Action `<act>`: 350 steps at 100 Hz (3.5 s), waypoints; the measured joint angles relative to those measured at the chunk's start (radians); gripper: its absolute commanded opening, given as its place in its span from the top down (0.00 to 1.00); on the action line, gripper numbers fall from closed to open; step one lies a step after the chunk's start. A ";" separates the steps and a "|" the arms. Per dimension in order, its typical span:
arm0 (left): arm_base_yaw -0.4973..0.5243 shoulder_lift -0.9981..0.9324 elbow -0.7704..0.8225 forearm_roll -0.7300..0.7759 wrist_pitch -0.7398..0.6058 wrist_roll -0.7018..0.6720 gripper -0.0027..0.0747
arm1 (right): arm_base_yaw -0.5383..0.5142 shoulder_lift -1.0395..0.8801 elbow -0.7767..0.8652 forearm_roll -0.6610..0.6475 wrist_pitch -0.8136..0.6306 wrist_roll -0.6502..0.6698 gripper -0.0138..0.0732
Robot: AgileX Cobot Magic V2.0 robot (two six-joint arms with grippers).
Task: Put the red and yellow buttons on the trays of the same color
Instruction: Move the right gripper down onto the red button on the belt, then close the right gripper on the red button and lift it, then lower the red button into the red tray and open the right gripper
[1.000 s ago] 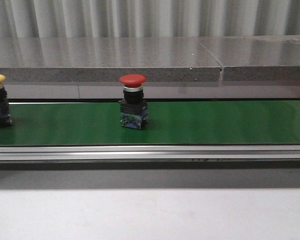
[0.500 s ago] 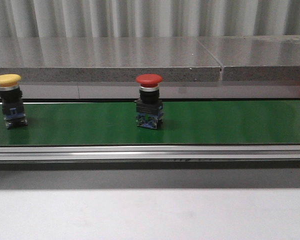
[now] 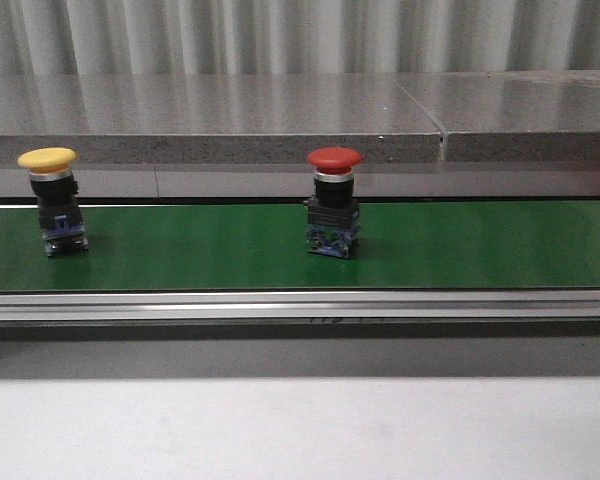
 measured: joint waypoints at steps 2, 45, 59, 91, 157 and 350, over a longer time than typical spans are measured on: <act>0.000 0.000 0.000 0.000 0.000 0.000 0.99 | 0.000 0.012 -0.014 0.005 0.006 0.000 0.15; 0.000 0.000 0.000 0.000 0.000 0.000 0.99 | 0.035 0.372 -0.292 0.034 0.232 0.000 0.16; 0.000 0.000 0.000 0.000 0.000 0.000 0.99 | 0.035 0.476 -0.357 0.037 0.273 0.000 0.16; 0.000 0.000 0.000 0.000 0.000 0.000 0.99 | 0.035 0.620 -0.415 0.037 0.278 -0.004 0.16; 0.000 0.000 0.000 0.000 0.000 0.000 0.99 | 0.035 0.698 -0.421 0.048 0.244 -0.044 0.67; 0.000 0.000 0.000 0.000 0.000 0.000 0.99 | -0.877 0.726 -0.421 0.051 0.028 0.154 0.67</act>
